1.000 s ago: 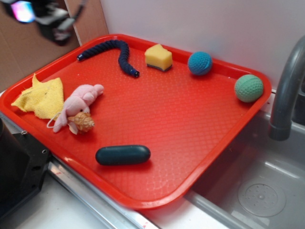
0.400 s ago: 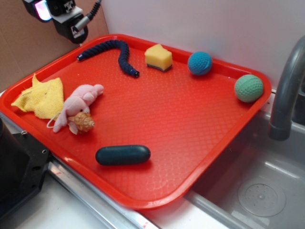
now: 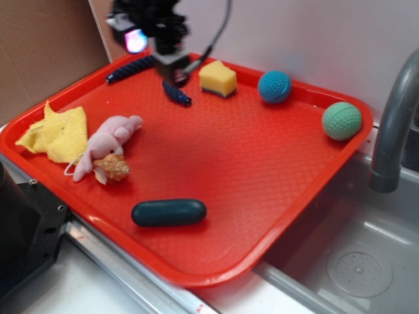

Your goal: Grab the blue ball.

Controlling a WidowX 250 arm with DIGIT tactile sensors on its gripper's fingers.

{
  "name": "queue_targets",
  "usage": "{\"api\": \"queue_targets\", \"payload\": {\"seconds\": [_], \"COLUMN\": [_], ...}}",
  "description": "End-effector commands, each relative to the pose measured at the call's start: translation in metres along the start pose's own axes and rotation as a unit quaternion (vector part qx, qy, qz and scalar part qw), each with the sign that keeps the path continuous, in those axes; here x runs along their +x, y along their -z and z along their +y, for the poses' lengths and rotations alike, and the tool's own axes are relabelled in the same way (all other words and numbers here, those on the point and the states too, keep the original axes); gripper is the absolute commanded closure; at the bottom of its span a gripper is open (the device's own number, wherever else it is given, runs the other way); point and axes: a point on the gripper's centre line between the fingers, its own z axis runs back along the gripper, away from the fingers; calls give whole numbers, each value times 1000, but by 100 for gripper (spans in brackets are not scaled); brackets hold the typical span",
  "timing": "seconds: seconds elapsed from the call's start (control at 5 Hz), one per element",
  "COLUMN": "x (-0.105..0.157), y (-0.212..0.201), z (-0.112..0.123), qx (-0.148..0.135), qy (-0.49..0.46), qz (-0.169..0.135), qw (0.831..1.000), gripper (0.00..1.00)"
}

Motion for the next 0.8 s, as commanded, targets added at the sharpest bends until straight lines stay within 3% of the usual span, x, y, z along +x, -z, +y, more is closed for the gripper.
{"api": "queue_targets", "payload": {"seconds": [0.0, 0.2, 0.6], "x": [56, 71, 94], "y": [9, 12, 30], "z": [-24, -37, -64], "qx": [-35, -56, -48], "qy": [18, 47, 92], "qz": [-132, -171, -163], "qw": [990, 982, 981], "gripper": [0, 0, 0]}}
